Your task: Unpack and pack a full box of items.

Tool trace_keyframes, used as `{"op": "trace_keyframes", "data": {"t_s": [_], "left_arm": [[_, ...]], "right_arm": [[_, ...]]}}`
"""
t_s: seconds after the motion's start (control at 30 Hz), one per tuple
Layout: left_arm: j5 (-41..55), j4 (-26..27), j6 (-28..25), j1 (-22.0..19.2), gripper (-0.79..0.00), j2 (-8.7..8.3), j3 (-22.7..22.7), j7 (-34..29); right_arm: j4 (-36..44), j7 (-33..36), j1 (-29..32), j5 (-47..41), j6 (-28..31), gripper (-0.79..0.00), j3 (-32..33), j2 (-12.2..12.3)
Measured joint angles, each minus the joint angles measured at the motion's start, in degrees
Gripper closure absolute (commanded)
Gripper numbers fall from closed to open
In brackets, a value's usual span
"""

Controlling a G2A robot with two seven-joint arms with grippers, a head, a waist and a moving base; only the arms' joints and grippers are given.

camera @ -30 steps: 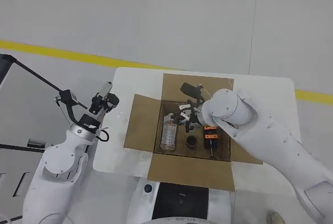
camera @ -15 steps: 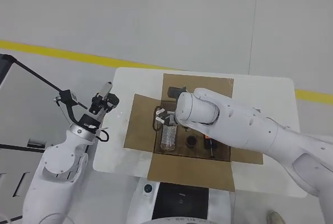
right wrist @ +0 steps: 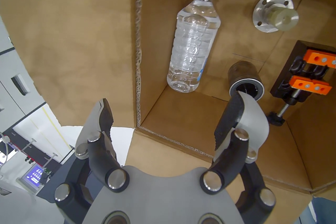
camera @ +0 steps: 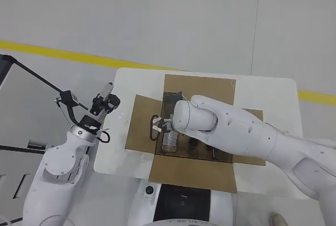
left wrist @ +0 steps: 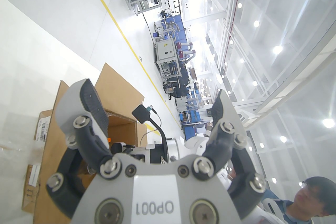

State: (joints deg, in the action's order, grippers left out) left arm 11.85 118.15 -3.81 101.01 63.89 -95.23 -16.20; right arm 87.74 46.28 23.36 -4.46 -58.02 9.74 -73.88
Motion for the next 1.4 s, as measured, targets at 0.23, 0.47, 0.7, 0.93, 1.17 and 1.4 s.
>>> {"op": "trace_keyframes", "data": {"t_s": [0.23, 0.47, 0.7, 0.93, 1.17, 1.4], "left_arm": [[0.00, 0.00, 0.00, 0.00, -0.785, 0.00, 0.00, 0.00], [0.00, 0.00, 0.00, 0.00, -0.785, 0.00, 0.00, 0.00], [0.00, 0.00, 0.00, 0.00, -0.785, 0.00, 0.00, 0.00], [0.00, 0.00, 0.00, 0.00, -0.785, 0.00, 0.00, 0.00], [0.00, 0.00, 0.00, 0.00, -0.785, 0.00, 0.00, 0.00], [0.00, 0.00, 0.00, 0.00, -0.785, 0.00, 0.00, 0.00]], "right_arm": [[-3.36, 0.02, 2.45, 2.98, 0.02, -0.511, 0.00, -1.30], [-4.69, 0.03, 4.04, 3.17, 0.02, -0.548, 0.00, -0.86], [-7.03, 0.03, 6.12, 6.02, 0.02, -0.526, 0.00, -2.29], [-12.36, 0.05, 7.89, 8.55, 0.03, -0.483, 0.00, -5.50], [-17.73, 2.06, 8.84, 11.90, 2.07, -0.483, 0.00, -8.49], [-23.41, 5.24, 8.93, 16.29, 5.25, -0.496, 0.00, -11.43]]}}
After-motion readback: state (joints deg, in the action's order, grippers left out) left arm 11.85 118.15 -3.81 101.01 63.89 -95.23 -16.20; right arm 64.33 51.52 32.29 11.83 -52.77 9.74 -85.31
